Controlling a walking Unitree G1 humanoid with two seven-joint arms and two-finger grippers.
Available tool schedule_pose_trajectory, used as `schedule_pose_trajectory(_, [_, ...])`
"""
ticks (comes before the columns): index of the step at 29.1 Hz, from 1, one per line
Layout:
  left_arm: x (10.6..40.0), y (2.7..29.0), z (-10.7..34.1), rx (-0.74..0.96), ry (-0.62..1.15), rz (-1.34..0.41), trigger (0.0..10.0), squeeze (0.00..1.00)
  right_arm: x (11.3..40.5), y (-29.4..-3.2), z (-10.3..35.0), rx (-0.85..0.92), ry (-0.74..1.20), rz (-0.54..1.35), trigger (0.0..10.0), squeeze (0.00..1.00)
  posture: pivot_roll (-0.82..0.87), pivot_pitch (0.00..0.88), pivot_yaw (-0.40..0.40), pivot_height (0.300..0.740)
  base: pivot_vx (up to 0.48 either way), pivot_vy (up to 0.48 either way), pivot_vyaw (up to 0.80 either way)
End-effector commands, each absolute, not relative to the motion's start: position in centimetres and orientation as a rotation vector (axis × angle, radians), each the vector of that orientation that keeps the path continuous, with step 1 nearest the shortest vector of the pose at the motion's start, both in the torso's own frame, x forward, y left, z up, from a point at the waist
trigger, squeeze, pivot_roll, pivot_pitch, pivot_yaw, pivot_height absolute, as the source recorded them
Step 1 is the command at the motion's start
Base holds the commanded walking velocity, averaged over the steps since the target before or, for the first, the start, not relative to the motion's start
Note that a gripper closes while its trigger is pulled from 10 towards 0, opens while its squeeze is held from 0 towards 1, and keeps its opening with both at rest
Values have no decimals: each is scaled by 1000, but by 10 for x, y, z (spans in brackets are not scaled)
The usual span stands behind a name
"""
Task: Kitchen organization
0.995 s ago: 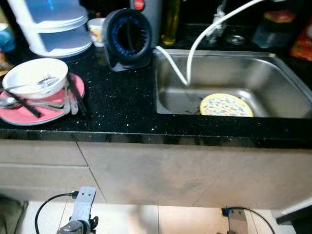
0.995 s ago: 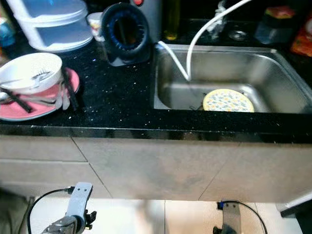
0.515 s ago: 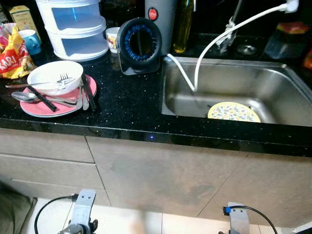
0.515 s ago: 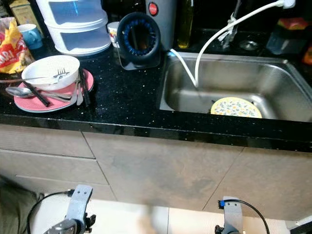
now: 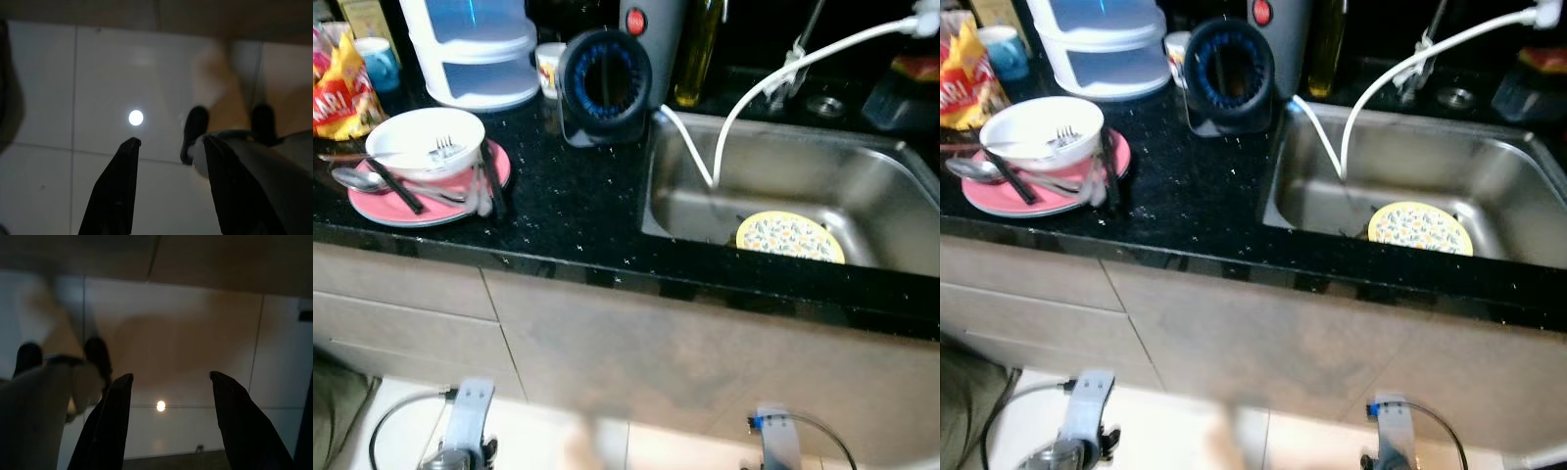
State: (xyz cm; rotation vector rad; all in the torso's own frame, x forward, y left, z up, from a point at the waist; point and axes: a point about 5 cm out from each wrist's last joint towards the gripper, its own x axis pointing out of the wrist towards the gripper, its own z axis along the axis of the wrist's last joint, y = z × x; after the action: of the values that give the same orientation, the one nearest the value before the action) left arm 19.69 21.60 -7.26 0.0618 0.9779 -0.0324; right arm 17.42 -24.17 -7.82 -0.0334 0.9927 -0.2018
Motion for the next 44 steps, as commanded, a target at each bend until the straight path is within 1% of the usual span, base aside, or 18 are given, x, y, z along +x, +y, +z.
schedule_pose_trajectory(1, [193,216,-75,60,997,-25,10000,0,168,-243,-81,-29,1018,-218,10000,0,4,81,-19,740,0,0,0])
schedule_pose_trajectory(15, [189,217,-77,74,1011,-22,10000,0,162,-239,-85,-35,1042,-209,10000,0,11,91,-13,740,0,0,0])
schedule_pose_trajectory(44, [187,215,-78,109,1020,-55,10000,0,156,-237,-87,-31,1057,-201,10000,0,9,98,-15,740,0,268,0])
